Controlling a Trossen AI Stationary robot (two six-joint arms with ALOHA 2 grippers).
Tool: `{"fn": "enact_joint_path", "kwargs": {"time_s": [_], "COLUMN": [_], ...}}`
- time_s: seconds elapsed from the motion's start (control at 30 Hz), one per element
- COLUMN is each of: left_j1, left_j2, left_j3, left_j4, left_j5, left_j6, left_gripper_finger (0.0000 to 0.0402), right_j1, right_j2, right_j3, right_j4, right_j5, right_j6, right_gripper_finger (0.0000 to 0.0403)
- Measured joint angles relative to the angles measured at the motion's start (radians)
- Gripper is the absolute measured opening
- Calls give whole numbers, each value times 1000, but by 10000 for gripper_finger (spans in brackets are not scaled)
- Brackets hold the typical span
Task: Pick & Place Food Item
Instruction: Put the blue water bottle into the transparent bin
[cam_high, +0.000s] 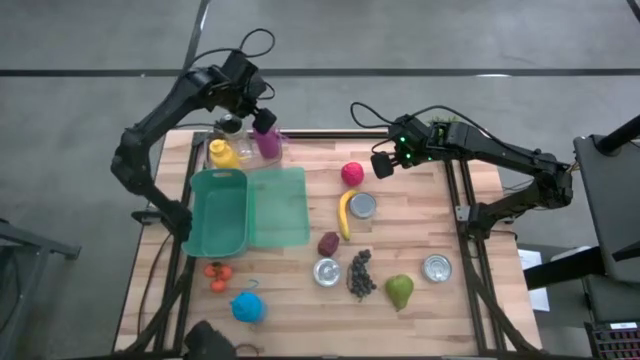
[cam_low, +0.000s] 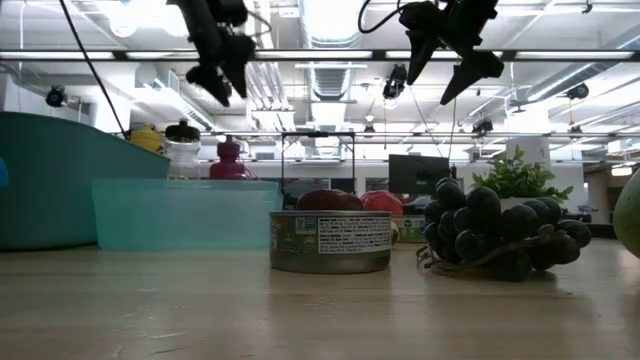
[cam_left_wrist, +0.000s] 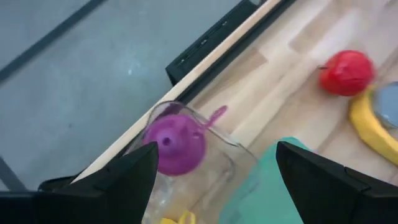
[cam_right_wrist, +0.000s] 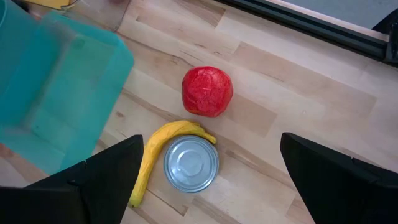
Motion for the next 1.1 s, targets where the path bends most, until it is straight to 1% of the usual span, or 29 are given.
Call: {"fn": "enact_joint_path", "kwargs": {"time_s": [0.17,0.37,0.5,0.67,0.83,1.1], "left_j1": [-80,-191,-286,-443,-621,-906], "left_j2": [-73,-135,-157,-179,-185,-184], "left_j3": [5,0,-9,-49,-66,-141], "left_j4": [-81,-243,-302,-322,-380,-405], "left_j5": [-73,-148,-183,-253,-327,-336], "left_j6": [-58,-216,-299,-413,-608,-892], "left_gripper_finger": [332,332,332,332,332,332], "right_j1": [0,0,0,0,0,0], "right_j2": [0,0,0,0,0,0], "right_j3": [0,0,0,0,0,0], "right_j4": [0,0,0,0,0,0], "right_j5": [0,0,0,0,0,0], "right_j6": [0,0,0,0,0,0], "right_gripper_finger": [378,378,378,378,378,378]}}
